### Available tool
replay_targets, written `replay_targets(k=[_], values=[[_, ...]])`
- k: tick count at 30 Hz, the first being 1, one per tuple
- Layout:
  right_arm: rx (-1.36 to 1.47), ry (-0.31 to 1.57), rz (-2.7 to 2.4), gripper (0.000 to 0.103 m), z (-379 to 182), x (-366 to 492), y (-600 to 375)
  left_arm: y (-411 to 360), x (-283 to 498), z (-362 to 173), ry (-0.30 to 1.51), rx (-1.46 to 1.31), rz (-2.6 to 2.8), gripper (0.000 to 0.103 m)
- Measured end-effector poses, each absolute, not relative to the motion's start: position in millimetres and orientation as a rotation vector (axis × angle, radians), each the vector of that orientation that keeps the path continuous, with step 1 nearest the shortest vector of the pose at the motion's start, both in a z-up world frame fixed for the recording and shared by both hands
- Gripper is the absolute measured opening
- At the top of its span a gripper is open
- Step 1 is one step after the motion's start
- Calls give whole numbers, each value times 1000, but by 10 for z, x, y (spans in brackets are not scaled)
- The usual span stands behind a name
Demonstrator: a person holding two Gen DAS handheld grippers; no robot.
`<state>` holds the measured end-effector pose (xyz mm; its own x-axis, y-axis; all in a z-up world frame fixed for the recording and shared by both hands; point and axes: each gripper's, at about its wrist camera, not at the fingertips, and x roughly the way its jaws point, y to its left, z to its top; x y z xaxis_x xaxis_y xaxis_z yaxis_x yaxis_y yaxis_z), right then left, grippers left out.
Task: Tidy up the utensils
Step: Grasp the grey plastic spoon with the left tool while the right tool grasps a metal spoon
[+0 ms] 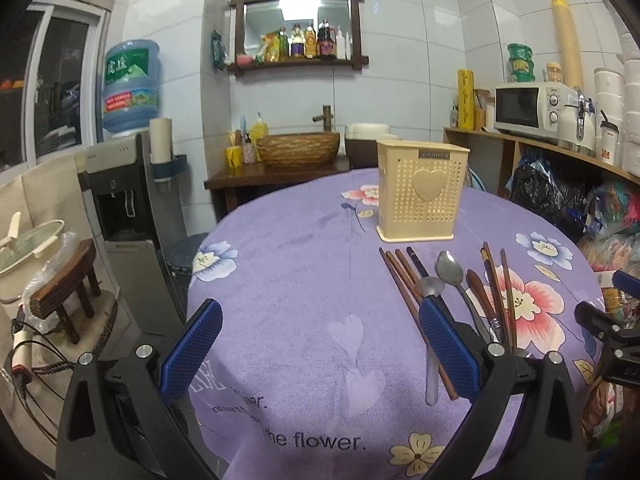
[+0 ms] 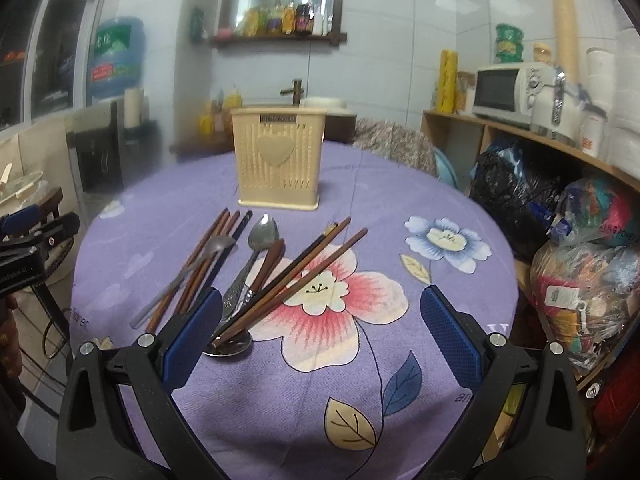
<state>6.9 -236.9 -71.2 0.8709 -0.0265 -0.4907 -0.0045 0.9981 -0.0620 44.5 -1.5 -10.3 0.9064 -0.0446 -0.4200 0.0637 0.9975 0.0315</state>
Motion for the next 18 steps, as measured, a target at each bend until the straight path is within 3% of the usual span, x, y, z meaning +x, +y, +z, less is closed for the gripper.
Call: replay_targets(k=[9,18], values=[[52,648,-3,98,-728,699,-2694,22,1171,-34,600,23,-160,98],[52,671,5,98,-719,870,-2670,-495,1482,-257,799,55,-351,61]])
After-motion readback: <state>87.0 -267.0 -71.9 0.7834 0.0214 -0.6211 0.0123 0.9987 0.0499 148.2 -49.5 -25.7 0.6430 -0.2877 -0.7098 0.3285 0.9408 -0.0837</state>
